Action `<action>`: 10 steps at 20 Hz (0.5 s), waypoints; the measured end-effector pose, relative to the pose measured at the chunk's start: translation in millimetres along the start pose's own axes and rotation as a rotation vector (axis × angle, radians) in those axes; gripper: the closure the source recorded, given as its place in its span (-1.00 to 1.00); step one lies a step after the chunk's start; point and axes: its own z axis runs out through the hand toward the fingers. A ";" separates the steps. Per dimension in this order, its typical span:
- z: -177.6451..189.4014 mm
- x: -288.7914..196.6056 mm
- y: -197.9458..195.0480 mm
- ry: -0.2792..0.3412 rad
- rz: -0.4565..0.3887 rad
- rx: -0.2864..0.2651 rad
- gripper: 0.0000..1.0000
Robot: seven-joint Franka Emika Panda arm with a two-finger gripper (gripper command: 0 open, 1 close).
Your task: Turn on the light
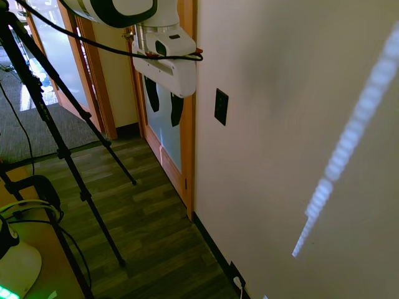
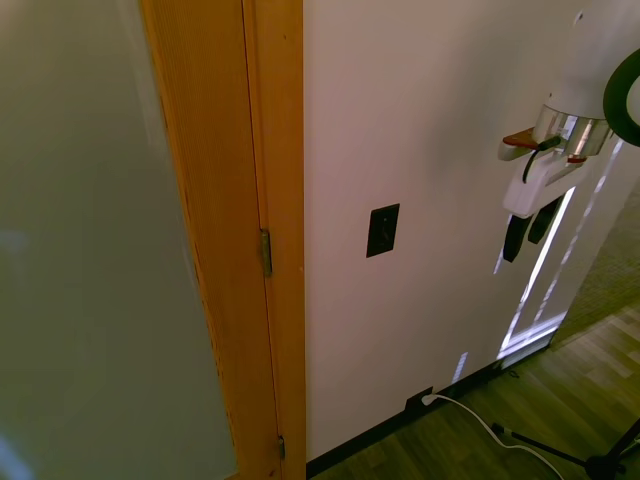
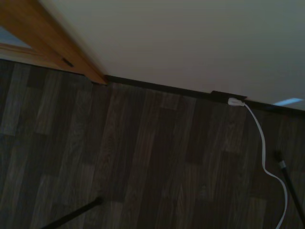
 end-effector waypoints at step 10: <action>35.6 14.5 -37.8 0.053 0.049 0.096 -1.00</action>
